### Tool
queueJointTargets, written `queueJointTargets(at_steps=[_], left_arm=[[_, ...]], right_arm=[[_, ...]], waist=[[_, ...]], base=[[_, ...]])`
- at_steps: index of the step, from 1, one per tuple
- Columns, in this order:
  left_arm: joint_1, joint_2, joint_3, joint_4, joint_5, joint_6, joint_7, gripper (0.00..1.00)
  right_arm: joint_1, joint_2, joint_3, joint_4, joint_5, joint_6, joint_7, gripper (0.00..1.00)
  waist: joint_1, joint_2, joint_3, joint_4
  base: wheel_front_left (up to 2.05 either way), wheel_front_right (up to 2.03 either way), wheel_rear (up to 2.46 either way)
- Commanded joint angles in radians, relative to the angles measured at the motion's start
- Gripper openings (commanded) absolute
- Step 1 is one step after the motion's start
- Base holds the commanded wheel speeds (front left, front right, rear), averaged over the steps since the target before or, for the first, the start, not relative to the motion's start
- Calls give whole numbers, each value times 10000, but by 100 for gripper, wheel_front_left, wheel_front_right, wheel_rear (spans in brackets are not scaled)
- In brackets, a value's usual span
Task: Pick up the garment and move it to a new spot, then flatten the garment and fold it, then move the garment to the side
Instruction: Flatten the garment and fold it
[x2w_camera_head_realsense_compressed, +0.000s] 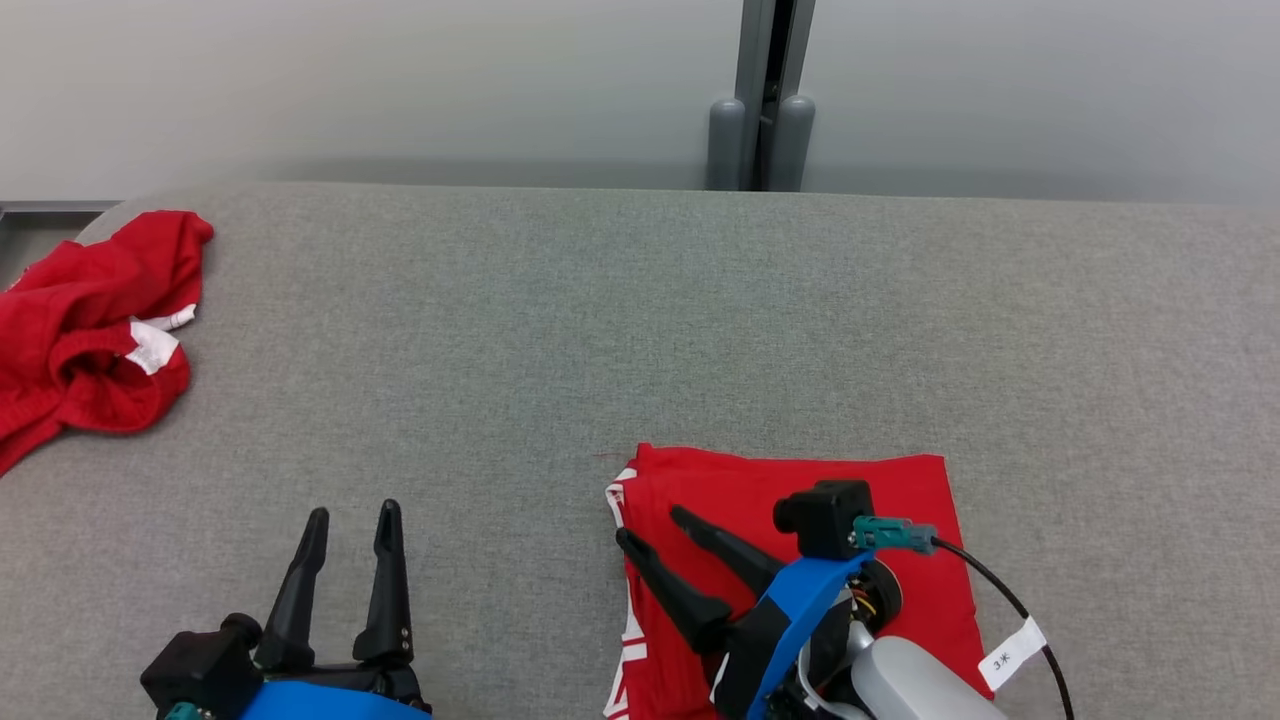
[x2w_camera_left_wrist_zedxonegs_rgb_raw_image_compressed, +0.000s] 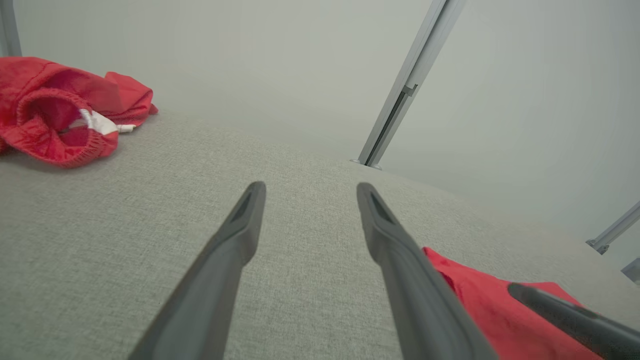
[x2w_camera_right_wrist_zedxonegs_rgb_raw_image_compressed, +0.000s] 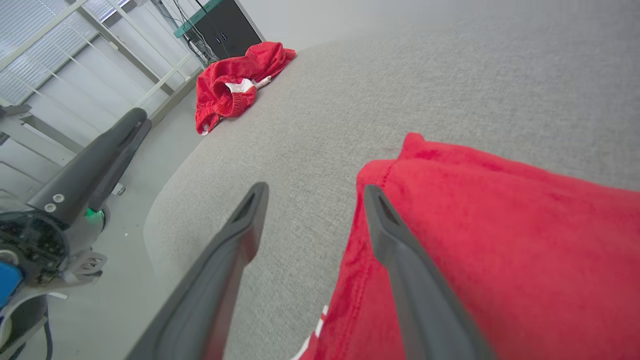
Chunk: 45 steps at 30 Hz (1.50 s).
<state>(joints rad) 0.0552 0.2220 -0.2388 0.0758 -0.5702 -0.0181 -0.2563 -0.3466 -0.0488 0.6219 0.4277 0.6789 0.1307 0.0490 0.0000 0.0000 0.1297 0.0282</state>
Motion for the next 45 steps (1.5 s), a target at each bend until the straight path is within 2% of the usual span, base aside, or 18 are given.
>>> queueJointTargets(at_steps=[1, 4, 9, 11, 15, 16, 22, 28, 45], left_arm=[[-218, -24, -125, 80, 130, -5, 0, 100], [-292, -44, -282, 177, 271, -20, 11, 100], [-530, -102, -562, 331, 583, 51, 4, 100], [-565, -103, -626, 369, 655, 68, 3, 100], [-727, -223, -788, 476, 703, 104, 44, 100], [-741, -208, -781, 572, 681, 115, 40, 100], [-465, -153, -712, 835, 731, 300, 9, 100], [-32, -118, -491, 1205, 812, 490, -50, 100], [516, -285, -25, 1231, 957, 339, -99, 100]], right_arm=[[-335, -37, 49, 89, 112, 1, -349, 100], [-594, -35, -260, 404, -487, 1, -913, 100], [-621, -29, -1733, 790, -2465, 1, -1830, 100], [-514, -30, -2050, 774, -2782, 1, -1938, 100], [160, -29, -3418, 539, -3964, 1, -2147, 100], [559, -28, -4021, 340, -4387, 1, -2192, 100], [1662, -27, -5069, -370, -5000, 1, -2335, 100], [2646, -24, -5751, -1054, -4957, 1, -2298, 100], [3053, -25, -5941, -1025, -4910, 1, -2179, 100]], waist=[[0, 0, -12, -65], [0, 0, -31, -144], [0, 0, -108, -258], [0, 0, -148, -268], [0, 0, -331, -302], [0, 0, -448, -355], [0, 0, -733, -508], [0, 0, -1009, -664], [0, 0, -1221, -601]], base=[[0, 0, 0], [0, 0, 0], [0, 0, 0], [0, 0, 0], [0, 0, 0], [0, 0, 0], [0, 0, 0], [0, 0, 0], [0, 0, 0]])
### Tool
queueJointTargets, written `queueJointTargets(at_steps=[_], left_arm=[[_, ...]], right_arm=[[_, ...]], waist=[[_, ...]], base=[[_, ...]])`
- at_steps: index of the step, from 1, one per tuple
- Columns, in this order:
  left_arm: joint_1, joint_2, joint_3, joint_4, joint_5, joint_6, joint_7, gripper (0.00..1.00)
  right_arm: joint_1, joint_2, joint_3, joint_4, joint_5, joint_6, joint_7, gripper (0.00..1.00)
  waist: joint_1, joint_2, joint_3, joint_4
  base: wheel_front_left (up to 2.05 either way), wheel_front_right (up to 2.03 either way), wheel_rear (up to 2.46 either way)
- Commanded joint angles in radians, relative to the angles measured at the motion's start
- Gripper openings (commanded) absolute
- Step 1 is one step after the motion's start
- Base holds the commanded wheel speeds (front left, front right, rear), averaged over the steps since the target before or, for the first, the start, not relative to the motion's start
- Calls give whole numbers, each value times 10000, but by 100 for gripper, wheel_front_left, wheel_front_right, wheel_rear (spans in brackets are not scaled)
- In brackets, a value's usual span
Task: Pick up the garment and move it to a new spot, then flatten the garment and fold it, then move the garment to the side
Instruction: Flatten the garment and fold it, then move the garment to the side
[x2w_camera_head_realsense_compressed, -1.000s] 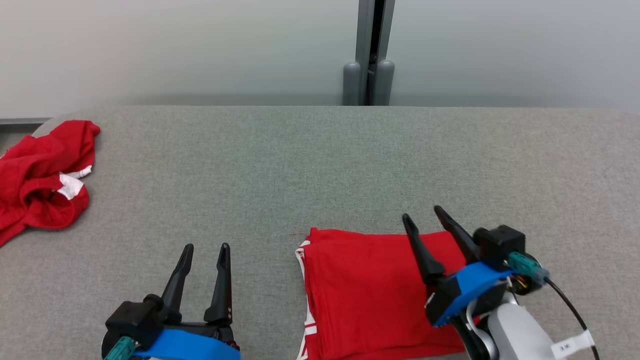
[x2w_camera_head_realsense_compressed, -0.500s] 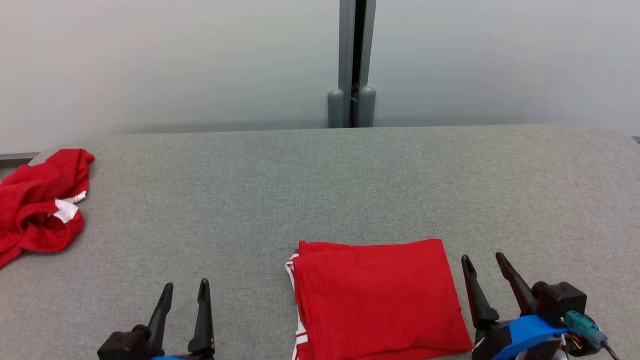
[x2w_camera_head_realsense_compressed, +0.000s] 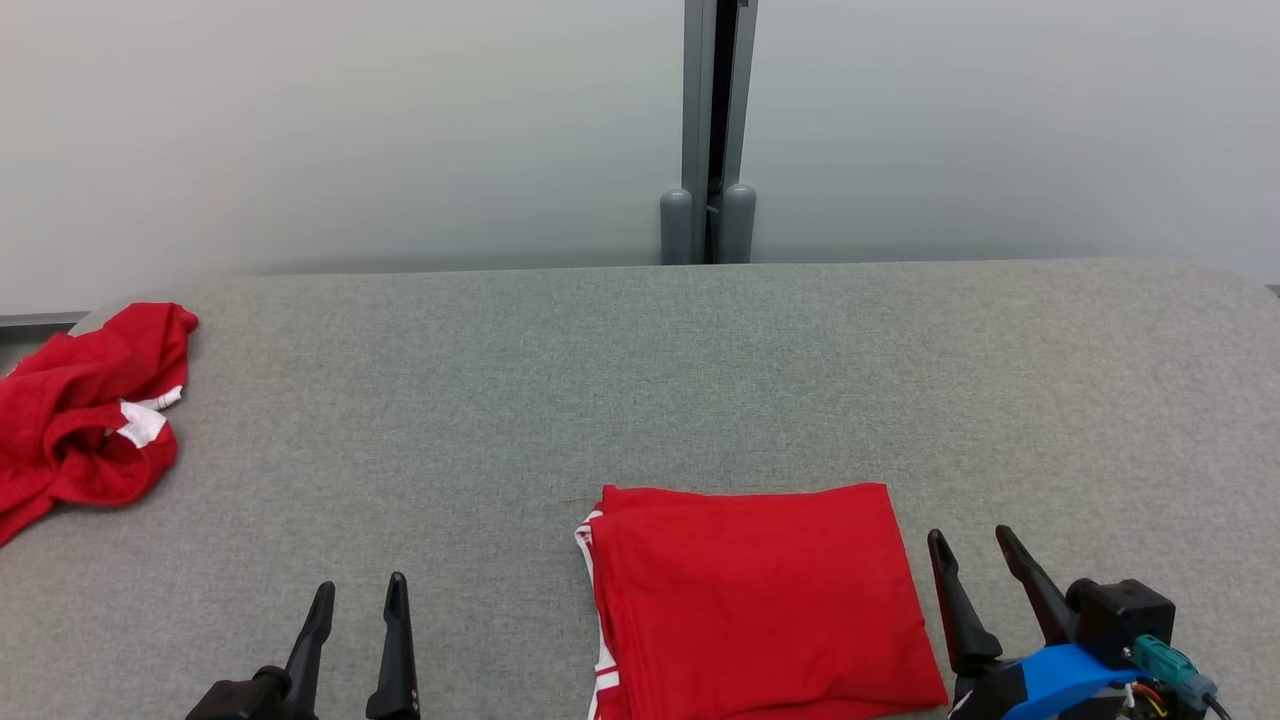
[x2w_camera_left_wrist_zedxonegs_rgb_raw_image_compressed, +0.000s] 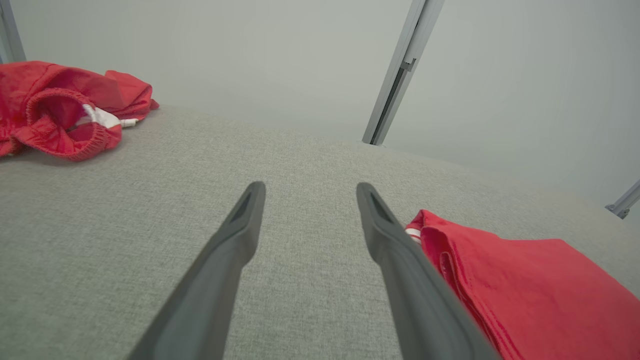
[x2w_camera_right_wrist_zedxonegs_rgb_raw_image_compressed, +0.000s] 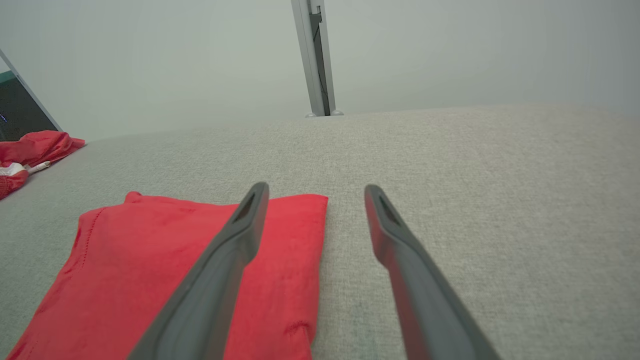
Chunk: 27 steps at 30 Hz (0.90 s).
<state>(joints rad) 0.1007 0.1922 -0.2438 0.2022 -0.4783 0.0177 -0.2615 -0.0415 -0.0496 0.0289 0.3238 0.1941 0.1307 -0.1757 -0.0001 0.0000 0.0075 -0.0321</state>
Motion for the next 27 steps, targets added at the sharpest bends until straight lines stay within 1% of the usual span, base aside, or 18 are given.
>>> queueJointTargets(at_steps=[1, 7, 11, 14, 16, 19, 22, 25, 27], left_arm=[[75, 12, 38, -39, 49, -31, -47, 100], [84, 40, 125, -59, 116, -66, -49, 100], [14, 83, 63, 25, 201, -68, -49, 100], [-90, 122, 60, 76, 232, -66, -49, 100], [-171, 126, 118, 91, 226, -41, -49, 100], [-243, 134, 190, 108, 263, -27, -50, 100], [-322, 93, 205, 129, 338, -48, -50, 100], [-382, 58, 254, 147, 371, -67, -48, 100], [-431, 32, 280, 155, 417, -87, -48, 100]], right_arm=[[-4, -17, -6, 14, -72, 1, 41, 100], [-48, -16, 62, -21, -104, 1, 181, 100], [-228, -17, 212, 1, -37, 1, 704, 100], [-528, -17, 279, -156, -492, 1, 1470, 100], [-688, -19, 253, -197, -775, 1, 2258, 100], [-949, -19, 174, -44, -876, 1, 3595, 100], [-1179, -17, 36, 146, -1067, 1, 4629, 100], [-1271, -19, -100, 423, -1206, 1, 5304, 100], [-1401, -22, -178, 593, -1090, 1, 5571, 100]], waist=[[1, 0, 4, 2], [1, 0, 44, 7], [1, 0, 112, 21], [1, 0, 211, 69], [1, 0, 275, 105], [1, 0, 356, 207], [1, 0, 459, 384], [1, 0, 565, 551], [1, 0, 646, 649]], base=[[0, 0, 0], [0, 0, 0], [0, 0, 0], [0, 0, 0], [0, 0, 0], [0, 0, 0], [0, 0, 0], [0, 0, 0], [0, 0, 0]])
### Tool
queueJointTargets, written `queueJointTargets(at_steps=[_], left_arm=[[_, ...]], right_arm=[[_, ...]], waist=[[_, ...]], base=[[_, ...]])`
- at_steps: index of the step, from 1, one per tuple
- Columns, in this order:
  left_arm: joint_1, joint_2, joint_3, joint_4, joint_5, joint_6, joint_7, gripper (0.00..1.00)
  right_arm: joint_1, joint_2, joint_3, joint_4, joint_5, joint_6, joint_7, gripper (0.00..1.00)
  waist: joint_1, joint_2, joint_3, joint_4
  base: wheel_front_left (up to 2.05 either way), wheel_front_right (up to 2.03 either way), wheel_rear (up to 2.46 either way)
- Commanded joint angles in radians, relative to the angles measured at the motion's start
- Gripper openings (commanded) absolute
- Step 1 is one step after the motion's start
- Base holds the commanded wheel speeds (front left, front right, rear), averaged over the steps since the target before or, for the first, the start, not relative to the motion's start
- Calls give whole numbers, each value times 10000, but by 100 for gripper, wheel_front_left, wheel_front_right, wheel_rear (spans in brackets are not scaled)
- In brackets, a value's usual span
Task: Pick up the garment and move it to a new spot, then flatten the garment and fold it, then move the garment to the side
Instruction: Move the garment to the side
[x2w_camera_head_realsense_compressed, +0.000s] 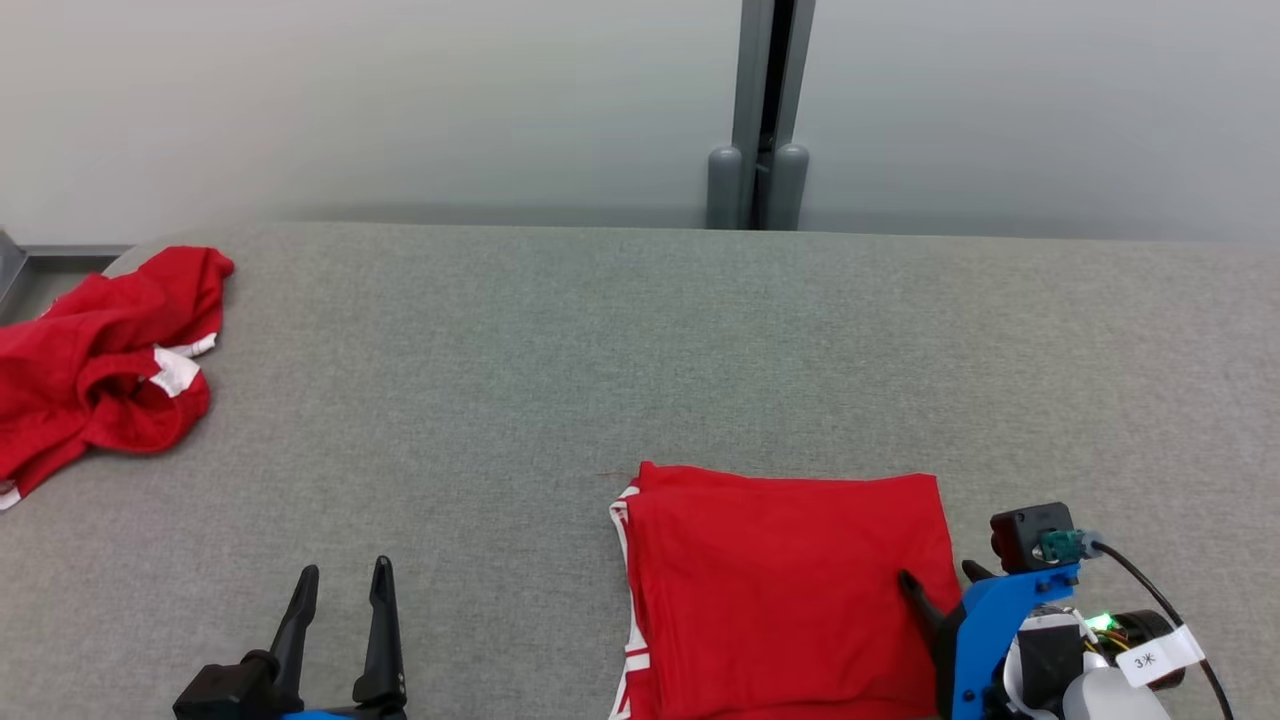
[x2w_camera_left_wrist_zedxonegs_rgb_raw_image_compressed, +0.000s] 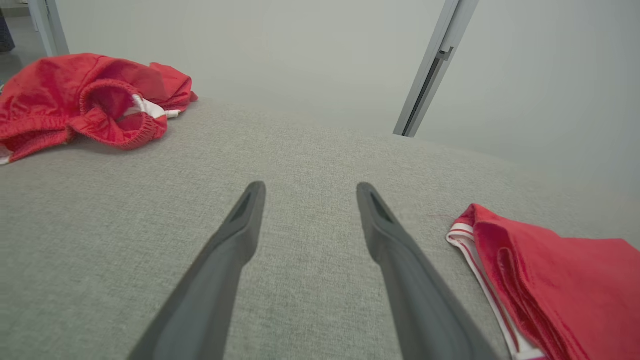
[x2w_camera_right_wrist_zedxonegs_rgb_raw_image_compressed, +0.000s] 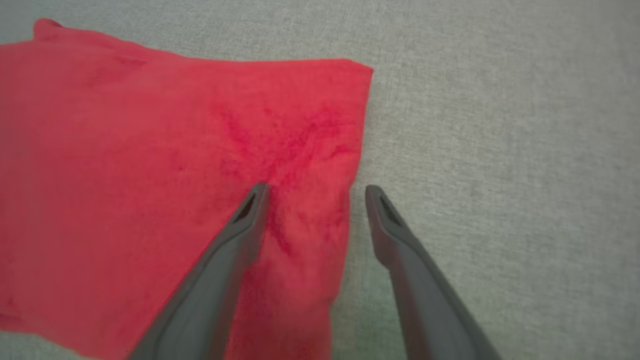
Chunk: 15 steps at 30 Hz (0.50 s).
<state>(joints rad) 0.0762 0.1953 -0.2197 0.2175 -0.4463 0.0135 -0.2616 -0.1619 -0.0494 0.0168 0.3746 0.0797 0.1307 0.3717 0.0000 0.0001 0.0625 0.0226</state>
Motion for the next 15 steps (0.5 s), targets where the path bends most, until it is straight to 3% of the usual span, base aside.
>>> queueJointTargets(at_steps=[1, 6, 7, 8, 10, 15], left_arm=[[-207, -13, 52, 1, 100, -46, -47, 100], [-282, -63, 161, -17, 195, -105, -47, 100], [-306, -73, 195, -34, 198, -116, -47, 100], [-328, -80, 226, -44, 224, -126, -47, 100], [-366, -105, 242, -57, 272, -135, -47, 100], [-490, -168, 162, -171, 461, -228, -47, 100]], right_arm=[[-247, -24, -95, 173, 105, 1, 198, 100], [-483, -19, -81, 575, 332, 1, 470, 100], [-566, -18, -65, 641, 435, 1, 492, 65], [-638, -18, -19, 706, 532, 1, 520, 40], [-777, -8, 67, 792, 635, 1, 468, 0], [-1467, -153, -186, 589, 498, -4, -7, 0]], waist=[[0, -1, 142, 146], [0, -1, 359, 280], [0, -1, 414, 281], [0, -1, 461, 273], [0, -1, 549, 206], [0, -1, 952, -373]], base=[[0, 0, 0], [0, 0, 0], [0, 0, 0], [0, 0, 0], [0, 0, 0], [0, 0, 0]])
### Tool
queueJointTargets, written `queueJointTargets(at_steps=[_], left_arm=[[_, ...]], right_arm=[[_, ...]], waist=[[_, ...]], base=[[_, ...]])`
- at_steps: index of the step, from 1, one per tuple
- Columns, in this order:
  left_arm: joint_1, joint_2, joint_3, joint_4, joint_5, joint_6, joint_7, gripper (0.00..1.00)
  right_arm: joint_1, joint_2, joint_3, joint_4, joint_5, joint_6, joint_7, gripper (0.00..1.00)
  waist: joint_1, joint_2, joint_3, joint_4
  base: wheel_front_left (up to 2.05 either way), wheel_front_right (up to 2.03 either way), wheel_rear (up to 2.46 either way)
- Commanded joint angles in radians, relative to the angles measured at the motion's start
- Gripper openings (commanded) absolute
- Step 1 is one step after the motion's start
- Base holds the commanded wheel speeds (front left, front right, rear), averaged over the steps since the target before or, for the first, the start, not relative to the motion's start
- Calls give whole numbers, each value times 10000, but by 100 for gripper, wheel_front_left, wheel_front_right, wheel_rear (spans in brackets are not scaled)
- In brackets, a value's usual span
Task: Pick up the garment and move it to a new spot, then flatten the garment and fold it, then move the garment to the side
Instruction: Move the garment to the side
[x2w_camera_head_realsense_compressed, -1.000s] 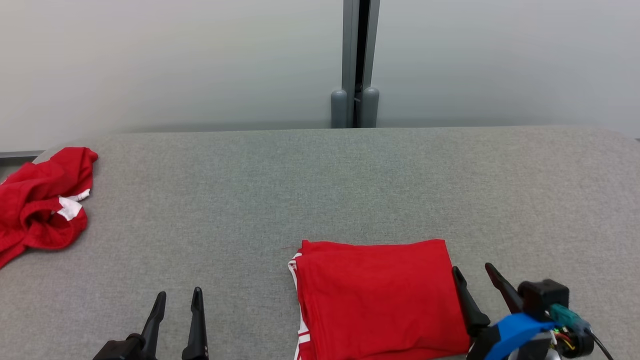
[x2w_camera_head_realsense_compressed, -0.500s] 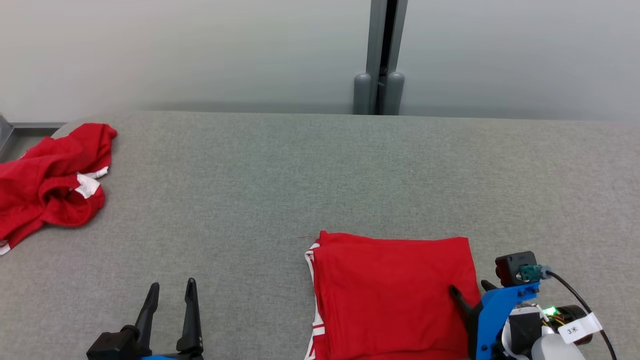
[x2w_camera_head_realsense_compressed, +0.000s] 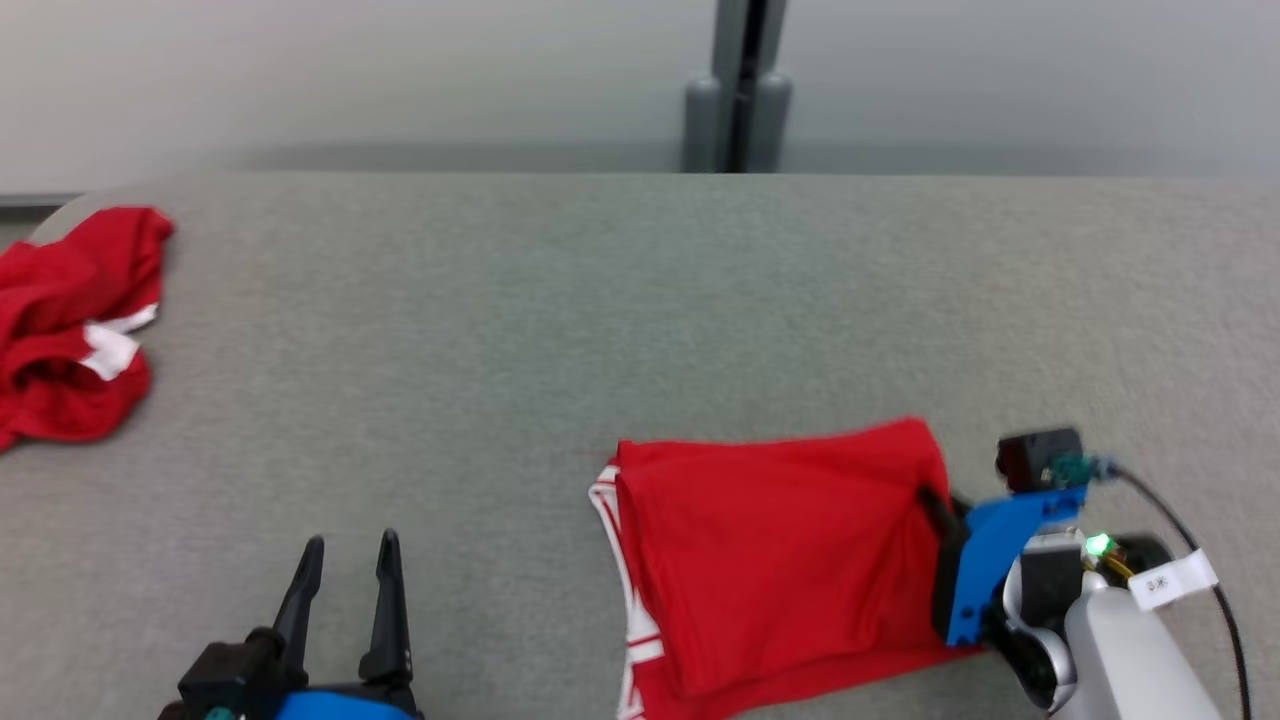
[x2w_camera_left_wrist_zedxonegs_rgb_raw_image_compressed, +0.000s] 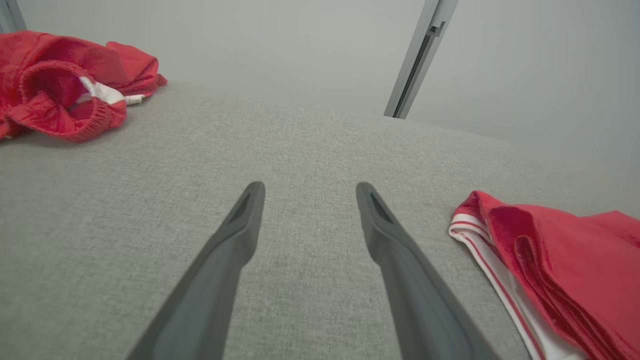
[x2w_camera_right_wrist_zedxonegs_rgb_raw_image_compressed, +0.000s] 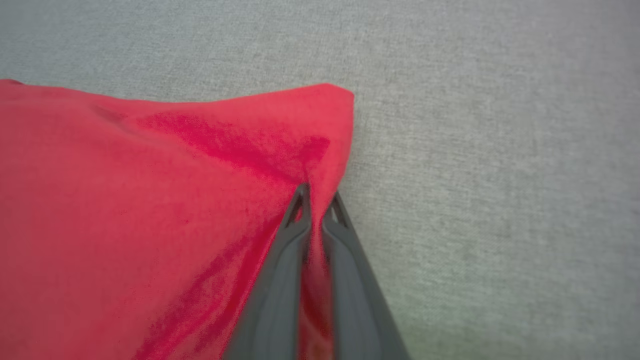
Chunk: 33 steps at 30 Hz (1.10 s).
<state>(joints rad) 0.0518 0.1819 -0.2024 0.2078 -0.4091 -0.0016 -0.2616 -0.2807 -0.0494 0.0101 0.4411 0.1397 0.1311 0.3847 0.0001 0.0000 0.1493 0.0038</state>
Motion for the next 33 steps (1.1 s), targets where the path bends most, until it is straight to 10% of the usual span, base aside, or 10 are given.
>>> queueJointTargets(at_steps=[1, 19, 33], left_arm=[[-247, -34, -11, -73, 89, -77, -47, 100], [-1532, 1056, -220, -1760, 874, -170, 1006, 100], [-1529, 1508, -115, -2511, 843, 31, 1677, 100]], right_arm=[[-279, -153, -119, -76, -102, -8, -137, 0], [-2025, -343, -1605, -241, -50, -5, -1529, 0], [-3830, -635, -1887, 1061, -417, -5, -1988, 0]], waist=[[-1, 0, 84, -185], [-1, 0, 2416, -4226], [-1, 0, 2862, -3815]], base=[[0, 0, 0], [0, 0, 0], [0, 0, 0]])
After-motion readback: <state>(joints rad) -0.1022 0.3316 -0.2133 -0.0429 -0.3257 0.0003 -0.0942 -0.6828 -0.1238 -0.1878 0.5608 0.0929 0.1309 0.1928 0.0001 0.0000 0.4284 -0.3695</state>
